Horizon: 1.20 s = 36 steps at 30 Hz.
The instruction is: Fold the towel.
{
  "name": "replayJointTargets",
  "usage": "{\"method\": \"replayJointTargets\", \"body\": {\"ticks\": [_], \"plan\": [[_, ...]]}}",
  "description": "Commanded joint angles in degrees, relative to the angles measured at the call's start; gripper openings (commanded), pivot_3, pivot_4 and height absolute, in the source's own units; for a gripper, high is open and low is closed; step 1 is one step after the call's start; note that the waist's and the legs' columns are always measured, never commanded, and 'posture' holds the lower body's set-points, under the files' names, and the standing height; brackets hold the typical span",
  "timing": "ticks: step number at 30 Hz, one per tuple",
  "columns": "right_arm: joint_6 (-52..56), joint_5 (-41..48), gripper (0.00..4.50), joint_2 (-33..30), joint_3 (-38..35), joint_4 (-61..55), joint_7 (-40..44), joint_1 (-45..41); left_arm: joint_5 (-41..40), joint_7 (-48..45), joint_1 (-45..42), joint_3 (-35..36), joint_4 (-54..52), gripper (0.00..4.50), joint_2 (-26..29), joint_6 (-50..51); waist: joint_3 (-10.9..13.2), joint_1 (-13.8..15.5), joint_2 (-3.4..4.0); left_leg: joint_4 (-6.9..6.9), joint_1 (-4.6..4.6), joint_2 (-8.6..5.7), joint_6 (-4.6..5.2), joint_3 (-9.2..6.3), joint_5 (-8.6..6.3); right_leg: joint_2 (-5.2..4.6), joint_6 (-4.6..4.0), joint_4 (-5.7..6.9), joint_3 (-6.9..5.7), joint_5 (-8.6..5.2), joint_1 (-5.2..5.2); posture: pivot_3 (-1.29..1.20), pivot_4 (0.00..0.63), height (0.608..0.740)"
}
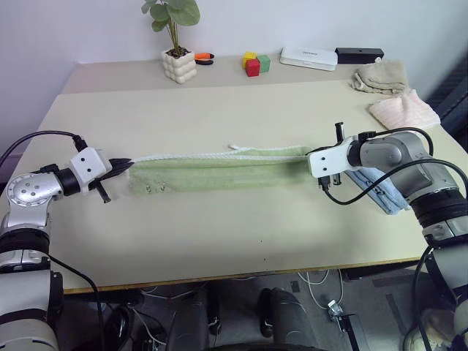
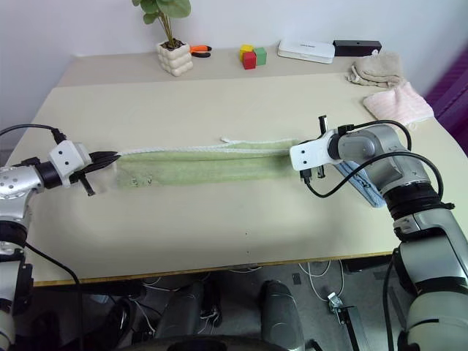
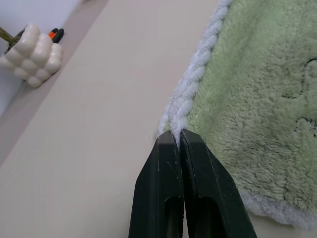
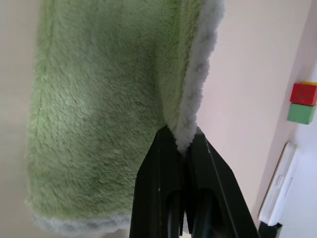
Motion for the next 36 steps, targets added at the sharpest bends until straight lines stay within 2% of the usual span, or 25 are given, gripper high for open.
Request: {"method": "replayJointTargets", "body": {"ticks": [1,6,15,18,20,21,23,28,30,34,36], "plan": [[-0.7,-1.4,0.03,0.0,-0.4,1.9,-1.9,-2.5,0.9,2.5,-1.3,0.2,1.3,0.0,0.2,-0.7,0.0,0.0,0.0,0.0,0.0,0.0,0.0,0.0,0.0,0.0,0.0,0.02,0.0,0.0,0.0,0.0,0.15,0.74],[-1.4,-3.6,0.03,1.4,0.5,4.8,-5.7,-4.1,2.2,4.7,-2.5,-0.8,2.9,0.0,-0.7,-0.3,0.0,0.1,0.0,0.01,0.0,0.0,-0.01,0.0,0.01,0.0,0.0,0.03,0.0,0.0,-0.01,0.0,0.15,0.74],[-0.4,-4.2,0.03,2.3,0.5,5.8,-6.3,-3.9,3.7,7.4,-4.6,-1.4,5.6,0.0,-1.6,0.3,0.0,0.0,0.0,0.01,0.0,0.0,-0.01,0.0,0.02,0.0,0.02,0.06,0.0,-0.01,0.0,0.0,0.15,0.74],[0.7,-3.4,0.03,3.1,0.2,6.0,-6.2,-3.7,2.6,5.4,-5.3,-1.2,6.3,0.0,-2.9,3.4,0.0,0.1,0.0,0.02,0.0,0.0,-0.01,0.0,0.02,0.0,0.02,0.07,0.0,-0.01,0.0,0.0,0.15,0.74],[1.5,-2.7,0.0,3.7,-0.1,5.9,-5.7,-3.7,2.3,5.5,-5.9,-0.8,6.9,0.58,-3.6,4.7,0.0,0.1,0.0,0.03,0.01,0.0,-0.01,0.0,0.02,0.01,0.02,0.08,0.0,-0.01,0.01,0.0,0.15,0.74],[2.2,-2.2,0.27,4.0,-0.4,6.0,-5.3,-3.7,2.0,5.1,-6.2,-0.6,7.1,0.89,-3.8,5.4,0.0,0.1,0.0,0.03,0.0,0.0,-0.01,0.0,0.02,0.01,0.02,0.09,0.0,-0.01,0.01,0.0,0.15,0.74],[2.8,-2.0,0.85,4.1,-0.4,5.9,-5.1,-3.6,2.1,5.2,-6.4,-0.5,7.0,1.83,-4.0,5.6,0.0,0.0,0.0,0.04,0.0,0.0,-0.01,0.0,0.02,0.01,0.03,0.12,0.0,-0.01,0.01,0.0,0.15,0.74],[3.6,-1.4,3.35,4.2,-0.5,4.2,-4.9,-2.6,2.8,8.3,-6.7,-0.4,6.6,4.46,-3.8,4.5,0.0,0.0,0.0,0.04,0.02,0.0,-0.02,-0.02,0.03,0.01,0.03,0.15,0.0,-0.01,0.0,0.0,0.15,0.74],[4.0,-1.2,4.33,4.2,-0.6,3.6,-5.1,-2.2,2.7,9.6,-6.7,0.0,6.5,4.5,-3.6,4.3,0.0,0.0,0.0,0.04,0.02,0.0,-0.02,-0.02,0.03,0.01,0.03,0.15,0.0,-0.01,0.0,0.0,0.15,0.74],[6.8,-2.5,4.42,4.1,-0.9,4.1,-7.7,-2.1,4.6,15.9,-7.3,-0.2,6.9,4.5,-2.3,3.0,0.0,0.0,0.0,0.05,0.02,0.0,-0.02,-0.04,0.03,0.01,0.03,0.16,0.0,-0.01,0.0,0.0,0.15,0.74],[9.5,-2.2,4.42,4.9,-1.9,4.9,-9.6,-3.0,3.0,16.0,-8.0,1.0,7.0,4.5,-2.2,4.7,0.0,0.1,-0.01,0.05,0.01,0.0,-0.02,-0.05,0.03,0.01,0.02,0.17,0.0,-0.01,0.0,0.0,0.15,0.74]]}}
